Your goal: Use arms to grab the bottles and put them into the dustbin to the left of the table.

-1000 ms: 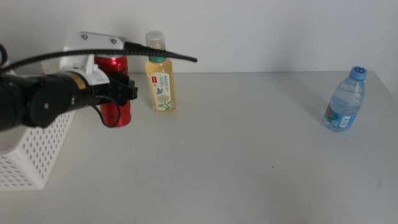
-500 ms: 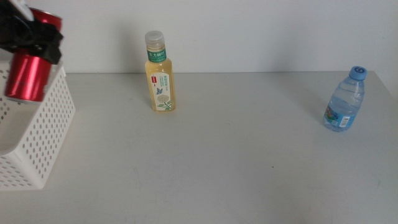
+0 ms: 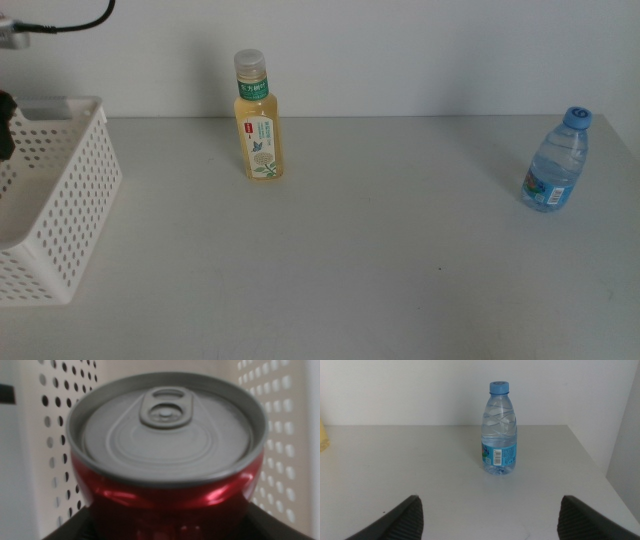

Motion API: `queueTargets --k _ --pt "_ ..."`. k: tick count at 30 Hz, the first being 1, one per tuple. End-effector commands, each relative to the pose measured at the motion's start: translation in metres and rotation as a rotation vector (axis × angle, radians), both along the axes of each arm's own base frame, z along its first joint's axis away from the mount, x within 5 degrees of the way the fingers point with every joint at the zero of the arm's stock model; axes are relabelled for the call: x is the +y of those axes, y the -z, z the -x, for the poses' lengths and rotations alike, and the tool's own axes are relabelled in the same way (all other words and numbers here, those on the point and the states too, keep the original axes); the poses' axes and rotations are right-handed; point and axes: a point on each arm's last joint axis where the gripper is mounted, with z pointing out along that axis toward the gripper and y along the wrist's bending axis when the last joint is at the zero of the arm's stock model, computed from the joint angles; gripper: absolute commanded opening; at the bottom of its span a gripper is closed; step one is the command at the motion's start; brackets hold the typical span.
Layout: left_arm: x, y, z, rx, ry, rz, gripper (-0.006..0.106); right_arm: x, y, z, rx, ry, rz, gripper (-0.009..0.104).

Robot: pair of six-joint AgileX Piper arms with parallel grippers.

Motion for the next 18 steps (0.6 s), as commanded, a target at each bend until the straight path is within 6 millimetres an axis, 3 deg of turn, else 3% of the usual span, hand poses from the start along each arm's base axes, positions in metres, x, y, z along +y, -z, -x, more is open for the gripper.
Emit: queueTargets --k 1,11,18 --pt "0.000 -0.018 -0.001 -0.090 -0.005 0.004 -0.001 0.000 -0.012 0.002 -0.112 0.001 0.017 0.094" --pt "0.011 0.036 -0.030 0.004 -0.013 0.004 -0.001 0.000 -0.012 0.002 -0.112 0.001 0.017 0.094" --pt "0.017 0.051 -0.040 -0.010 -0.060 -0.016 -0.001 0.000 -0.012 0.002 -0.112 0.001 0.017 0.094"
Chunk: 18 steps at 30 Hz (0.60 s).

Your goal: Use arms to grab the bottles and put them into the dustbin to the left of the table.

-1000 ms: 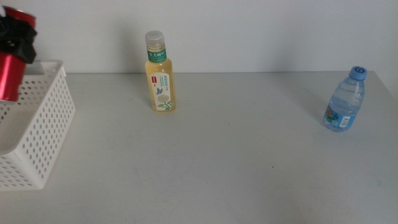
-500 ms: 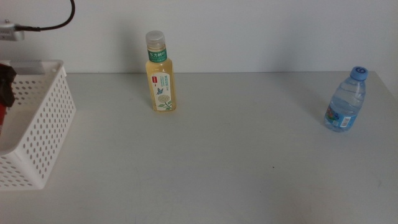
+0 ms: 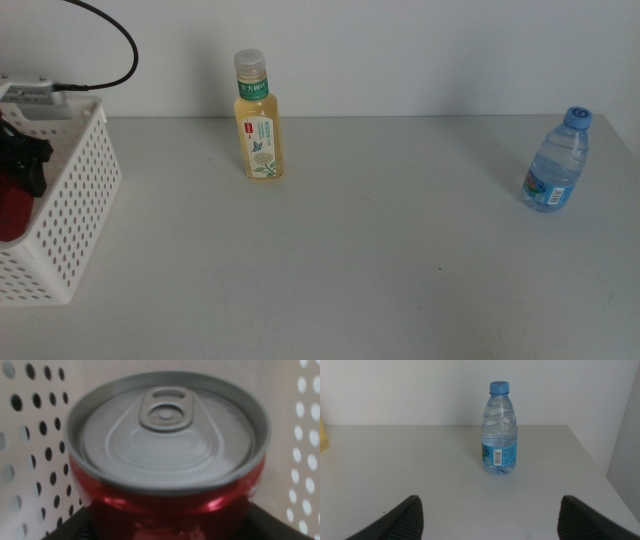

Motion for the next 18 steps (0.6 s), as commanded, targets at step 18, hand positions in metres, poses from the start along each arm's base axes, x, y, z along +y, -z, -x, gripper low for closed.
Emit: queueTargets --k 18 --pt "0.006 -0.015 -0.010 -0.120 -0.048 -0.051 0.035 0.000 -0.012 0.002 -0.112 0.001 0.017 0.094"
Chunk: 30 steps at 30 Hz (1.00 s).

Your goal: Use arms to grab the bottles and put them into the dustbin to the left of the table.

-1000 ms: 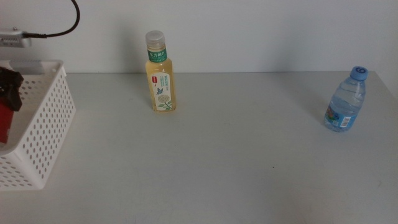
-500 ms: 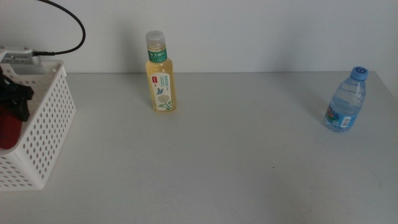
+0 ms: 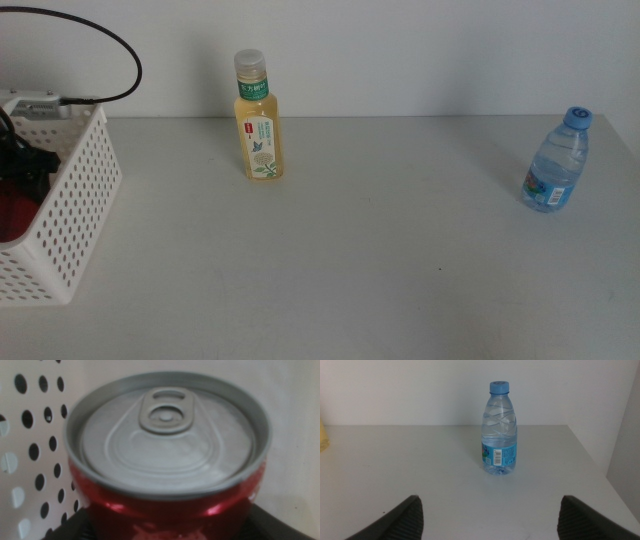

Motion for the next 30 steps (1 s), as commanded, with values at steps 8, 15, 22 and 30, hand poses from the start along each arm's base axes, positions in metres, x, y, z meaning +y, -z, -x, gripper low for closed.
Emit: queueTargets --k 8,15,22,30 --pt "0.000 -0.042 0.001 -0.131 -0.011 -0.040 0.075 0.000 -0.012 0.002 -0.112 0.001 0.017 0.094" --pt "-0.003 -0.059 0.007 -0.138 0.006 -0.076 0.092 0.000 -0.012 0.002 -0.112 0.001 0.017 0.094" --pt "-0.023 -0.106 0.025 -0.204 0.032 -0.110 0.091 0.000 -0.012 0.002 -0.112 0.001 0.017 0.094" --pt "-0.066 -0.173 0.056 -0.384 0.016 0.003 0.091 0.000 -0.012 0.002 -0.112 0.001 0.017 0.094"
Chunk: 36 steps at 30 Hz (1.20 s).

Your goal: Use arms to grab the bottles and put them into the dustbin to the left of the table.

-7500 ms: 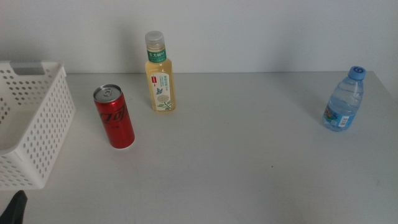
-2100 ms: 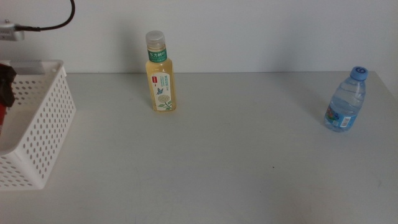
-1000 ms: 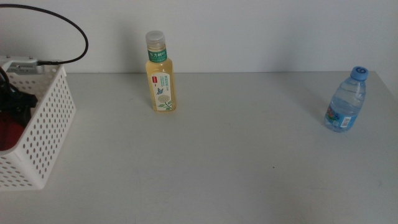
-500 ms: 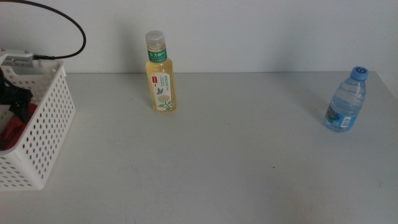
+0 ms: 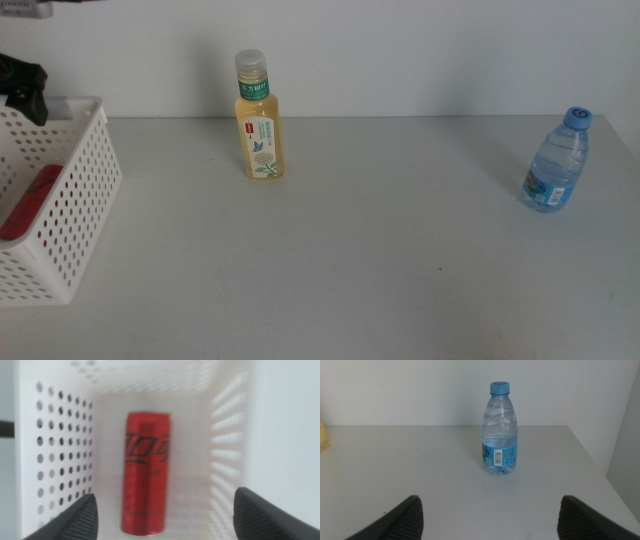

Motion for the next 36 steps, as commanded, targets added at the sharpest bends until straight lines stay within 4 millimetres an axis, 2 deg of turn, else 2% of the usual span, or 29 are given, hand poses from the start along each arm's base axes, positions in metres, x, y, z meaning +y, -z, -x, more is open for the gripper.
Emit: queueTargets --k 1,9,11,15,18,21,26,31,36 --pt "-0.023 -0.052 0.020 -0.166 0.026 0.041 0.091 0.000 -0.012 0.002 -0.112 0.001 0.017 0.094" --pt "-0.083 -0.099 0.058 -0.270 0.194 0.043 0.091 0.000 -0.012 0.002 -0.112 0.001 0.017 0.094" --pt "-0.097 -0.105 0.069 -0.311 0.236 0.042 0.091 0.000 -0.012 0.002 -0.112 0.001 0.017 0.094" --pt "-0.115 -0.103 0.091 -0.432 0.286 0.048 0.091 0.000 -0.012 0.002 -0.112 0.001 0.017 0.094" --pt "-0.125 -0.095 0.112 -0.549 0.322 0.025 0.091 0.000 -0.012 0.002 -0.112 0.001 0.017 0.094" --pt "-0.133 -0.076 0.132 -0.655 0.355 0.023 0.091 0.000 -0.012 0.002 -0.112 0.001 0.017 0.094" --pt "-0.132 -0.046 0.159 -0.807 0.356 0.053 0.091 0.000 -0.012 0.002 -0.112 0.001 0.017 0.094" --pt "-0.128 -0.017 0.175 -0.814 0.353 0.064 0.091 0.000 -0.012 0.002 -0.112 0.001 0.017 0.094" --pt "-0.129 -0.001 0.177 -0.776 0.326 0.111 0.091 0.000 -0.012 0.002 -0.112 0.001 0.017 0.094"
